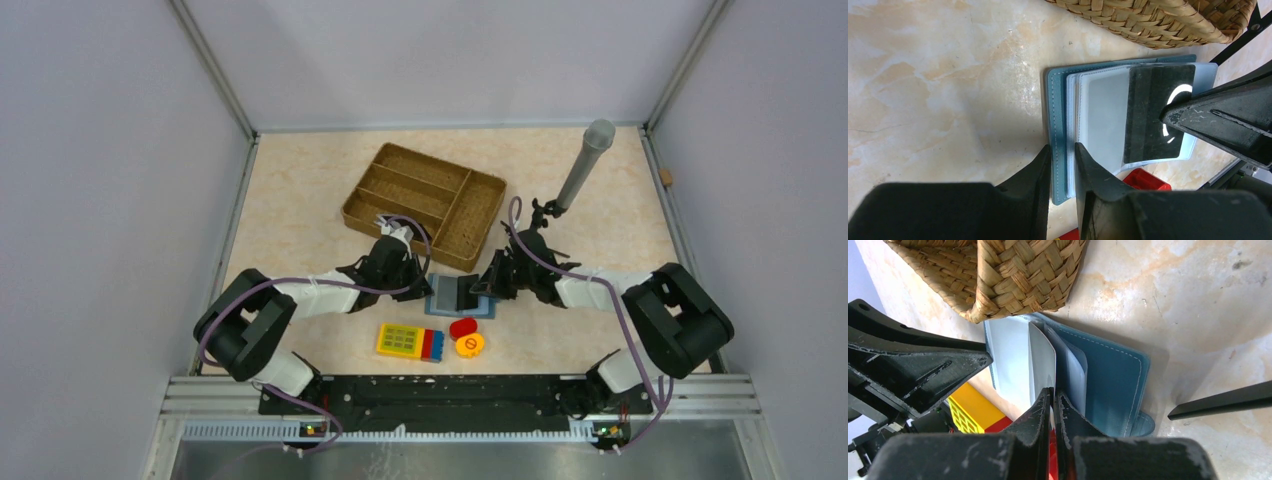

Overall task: Put the credit cards into the card holder
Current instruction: Insert the credit card into the card holder.

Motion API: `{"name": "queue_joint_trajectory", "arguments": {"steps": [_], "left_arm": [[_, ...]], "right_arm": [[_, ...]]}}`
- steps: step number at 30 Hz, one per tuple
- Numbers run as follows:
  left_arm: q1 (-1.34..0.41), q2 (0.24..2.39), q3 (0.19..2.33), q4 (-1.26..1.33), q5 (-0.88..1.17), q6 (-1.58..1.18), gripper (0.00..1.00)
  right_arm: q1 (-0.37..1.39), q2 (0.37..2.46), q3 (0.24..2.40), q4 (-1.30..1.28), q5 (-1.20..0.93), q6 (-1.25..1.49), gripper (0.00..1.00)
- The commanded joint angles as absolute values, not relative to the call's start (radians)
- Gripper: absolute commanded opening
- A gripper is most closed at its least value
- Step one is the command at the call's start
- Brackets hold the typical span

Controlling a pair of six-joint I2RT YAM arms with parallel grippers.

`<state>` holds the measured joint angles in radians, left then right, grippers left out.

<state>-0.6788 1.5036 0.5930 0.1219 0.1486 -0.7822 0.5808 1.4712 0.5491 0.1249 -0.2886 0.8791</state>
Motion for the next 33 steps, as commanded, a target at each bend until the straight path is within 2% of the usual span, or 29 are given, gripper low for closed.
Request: {"name": "queue_joint_trajectory", "arguments": {"steps": [1, 14, 25, 33], "left_arm": [[-0.680, 1.534, 0.597, 0.114, 0.151, -0.759, 0.25], [-0.680, 1.535, 0.595, 0.121, 0.162, -0.762, 0.23], [-0.680, 1.531, 0.587, 0.133, 0.160, -0.764, 0.23], [-0.680, 1.533, 0.575, 0.176, 0.206, -0.768, 0.20]], "right_arm": [[0.595, 1.528, 0.513, 0.106, -0.240, 0.895, 0.00], [0.634, 1.612, 0.521, 0.164, -0.243, 0.932, 0.00], [0.641, 1.581, 0.488, 0.143, -0.218, 0.950, 0.00], [0.716, 1.626, 0.590, 0.104, -0.156, 0.922, 0.00]]}}
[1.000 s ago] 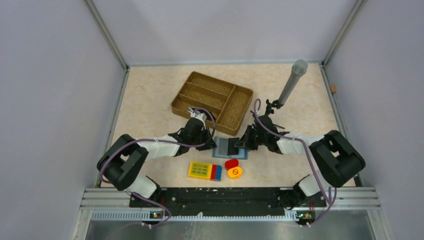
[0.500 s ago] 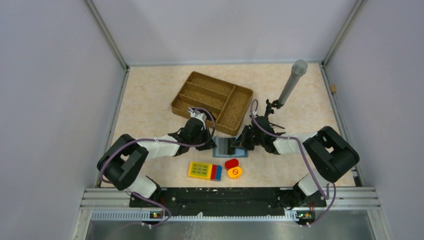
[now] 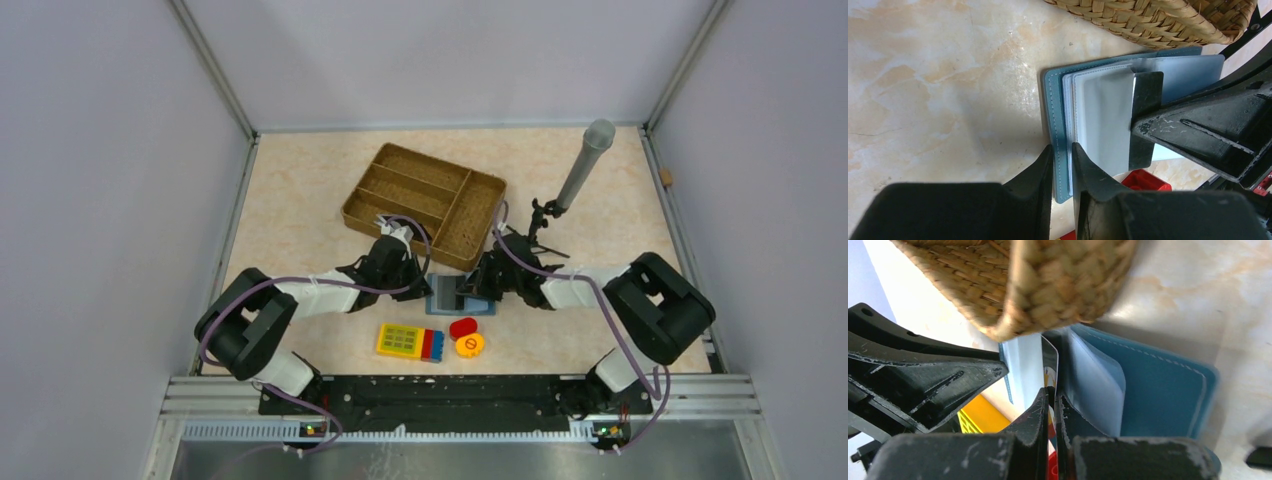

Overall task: Put the credit cards into the card holder
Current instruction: Insert the credit card into the card holder.

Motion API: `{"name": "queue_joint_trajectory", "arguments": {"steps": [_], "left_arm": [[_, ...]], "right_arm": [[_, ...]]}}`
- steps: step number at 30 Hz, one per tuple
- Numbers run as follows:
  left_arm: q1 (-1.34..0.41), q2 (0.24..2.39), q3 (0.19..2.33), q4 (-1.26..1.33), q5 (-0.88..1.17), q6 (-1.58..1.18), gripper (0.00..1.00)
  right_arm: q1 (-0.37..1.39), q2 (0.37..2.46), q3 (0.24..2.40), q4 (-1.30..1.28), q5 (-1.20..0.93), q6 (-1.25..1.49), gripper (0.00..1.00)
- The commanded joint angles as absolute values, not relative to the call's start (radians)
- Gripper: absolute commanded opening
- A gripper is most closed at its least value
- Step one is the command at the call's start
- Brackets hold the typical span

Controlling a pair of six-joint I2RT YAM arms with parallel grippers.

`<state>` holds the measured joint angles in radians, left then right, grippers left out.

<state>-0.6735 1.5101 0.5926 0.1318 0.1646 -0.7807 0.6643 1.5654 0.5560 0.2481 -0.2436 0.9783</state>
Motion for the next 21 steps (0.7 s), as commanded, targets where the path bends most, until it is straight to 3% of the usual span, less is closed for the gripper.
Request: {"name": "queue_joint_trajectory", "arguments": {"steps": [1, 7, 10, 17, 21], "left_arm": [[-0.680, 1.533, 0.574, 0.184, 0.213, -0.771, 0.20], [-0.680, 1.529, 0.562, 0.200, 0.223, -0.781, 0.19], [-0.680, 1.519, 0.555, 0.196, 0.206, -0.788, 0.17], [-0.680, 1.519, 0.555, 0.197, 0.201, -0.790, 0.11], [-0.680, 1.521, 0.556, 0.199, 0.204, -0.791, 0.10]], "right_arm": [[0.723, 1.636, 0.604, 0.097, -0.151, 0.917, 0.00], [0.765, 1.672, 0.678, 0.040, -0.104, 0.888, 0.02], [0.780, 1.637, 0.703, -0.031, -0.051, 0.861, 0.10], [0.802, 1.538, 0.743, -0.148, 0.048, 0.806, 0.37], [0.816, 1.519, 0.773, -0.195, 0.090, 0.777, 0.43]]}}
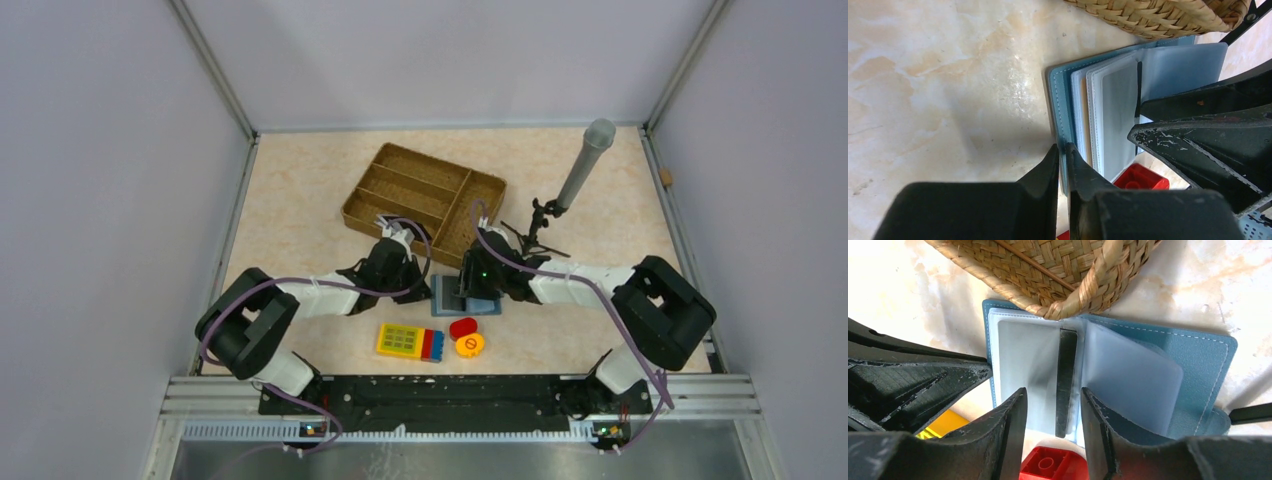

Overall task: Put the credit cards into the card holder
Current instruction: Insert the credit card into the card holder.

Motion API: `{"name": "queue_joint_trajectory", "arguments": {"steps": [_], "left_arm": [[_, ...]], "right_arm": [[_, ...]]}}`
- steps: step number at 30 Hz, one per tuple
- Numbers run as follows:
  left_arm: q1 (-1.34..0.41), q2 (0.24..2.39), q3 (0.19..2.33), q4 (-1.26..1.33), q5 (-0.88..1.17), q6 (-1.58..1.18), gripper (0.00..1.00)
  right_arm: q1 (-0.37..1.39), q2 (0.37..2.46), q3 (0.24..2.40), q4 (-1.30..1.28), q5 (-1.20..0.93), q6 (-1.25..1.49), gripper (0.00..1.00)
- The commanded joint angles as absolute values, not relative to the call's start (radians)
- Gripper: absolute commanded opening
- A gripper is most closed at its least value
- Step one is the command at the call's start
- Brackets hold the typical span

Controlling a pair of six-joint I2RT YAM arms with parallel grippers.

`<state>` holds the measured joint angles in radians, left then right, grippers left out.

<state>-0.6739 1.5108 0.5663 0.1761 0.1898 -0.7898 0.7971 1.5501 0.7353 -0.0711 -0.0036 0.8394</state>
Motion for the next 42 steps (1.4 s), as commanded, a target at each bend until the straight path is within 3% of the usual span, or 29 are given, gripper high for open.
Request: {"name": "queue_joint_trajectory", "arguments": {"steps": [1, 7, 18, 25, 38, 42], "left_arm": [[-0.680, 1.520, 0.557, 0.199, 0.205, -0.790, 0.10], [-0.680, 1.521, 0.557, 0.199, 0.208, -0.790, 0.09], [-0.680, 1.528, 0.562, 0.218, 0.234, -0.788, 0.08], [-0.680, 1.513, 0.561, 0.222, 0.238, -0.786, 0.07], [-0.679, 1.478, 0.555, 0.196, 0.215, -0.785, 0.06], [-0.678, 1.463, 0.552, 0.177, 0.202, -0.781, 0.08]], "right_arm": [[0.816, 1.519, 0.772, -0.195, 0.092, 0.776, 0.43], [0.816, 1.509, 0.725, -0.095, 0.036, 0.801, 0.40], [0.836, 1.568, 0.756, -0.043, -0.021, 0.790, 0.20], [0.874, 1.590, 0.809, -0.034, -0.023, 0.762, 0.16], [0.913, 1.539, 0.817, -0.007, -0.005, 0.722, 0.17], [0.913, 1.452, 0.813, -0.047, 0.049, 0.702, 0.28]]}}
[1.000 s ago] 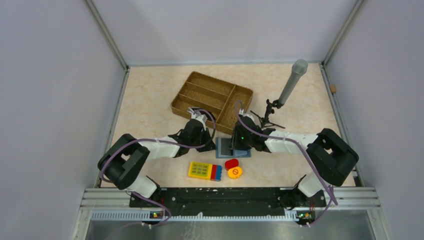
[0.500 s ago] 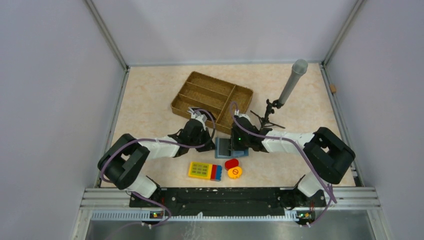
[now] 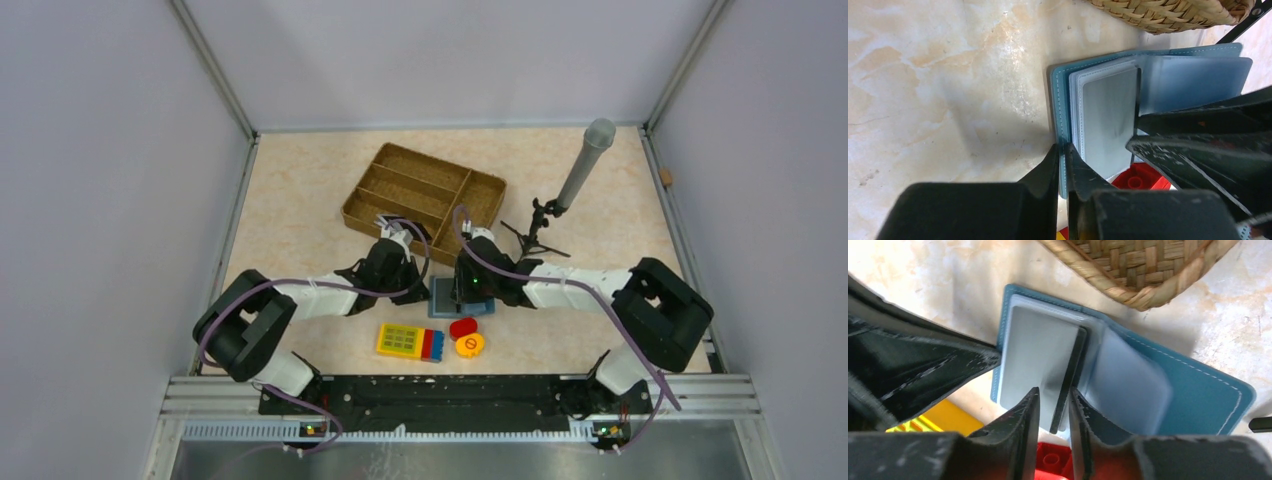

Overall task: Put the credit cards into the card holder
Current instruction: Insert the credit card into the card holder.

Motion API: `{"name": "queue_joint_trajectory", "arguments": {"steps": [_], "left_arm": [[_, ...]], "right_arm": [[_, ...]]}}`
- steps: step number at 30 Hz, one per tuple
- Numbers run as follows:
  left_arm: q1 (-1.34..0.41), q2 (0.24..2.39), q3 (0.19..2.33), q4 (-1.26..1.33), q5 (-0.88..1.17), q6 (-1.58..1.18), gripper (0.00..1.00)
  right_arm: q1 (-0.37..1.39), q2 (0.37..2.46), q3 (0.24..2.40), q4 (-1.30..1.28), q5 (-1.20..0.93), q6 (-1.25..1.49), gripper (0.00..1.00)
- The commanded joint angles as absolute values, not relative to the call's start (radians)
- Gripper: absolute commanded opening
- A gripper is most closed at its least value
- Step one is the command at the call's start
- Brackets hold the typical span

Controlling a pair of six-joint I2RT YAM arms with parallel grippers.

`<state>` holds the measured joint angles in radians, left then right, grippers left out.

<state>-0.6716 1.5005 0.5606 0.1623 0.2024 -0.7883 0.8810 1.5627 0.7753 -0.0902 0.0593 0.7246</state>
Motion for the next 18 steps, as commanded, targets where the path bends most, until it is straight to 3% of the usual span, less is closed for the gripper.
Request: {"name": "queue_joint_trajectory", "arguments": {"steps": [1, 5, 8, 12, 18], "left_arm": [[-0.679, 1.457, 0.552, 0.172, 0.199, -0.779, 0.10], [-0.678, 1.419, 0.552, 0.147, 0.193, -0.771, 0.23], [-0.678, 1.380, 0.557, 0.123, 0.185, -0.765, 0.31], [-0.678, 1.348, 0.557, 0.107, 0.190, -0.763, 0.41], [-0.677, 1.344, 0.529, 0.168, 0.249, -0.796, 0.56]], "right_arm": [[0.914, 1.421, 0.813, -0.074, 0.064, 0.698, 0.34], [0.913, 1.292, 0.810, -0.217, 0.150, 0.684, 0.58], [0.893, 1.208, 0.793, -0.333, 0.204, 0.697, 0.68], [0.802, 1.119, 0.687, -0.369, 0.133, 0.729, 0.71], [0.691, 0.987, 0.478, -0.186, -0.048, 0.787, 0.75]]}}
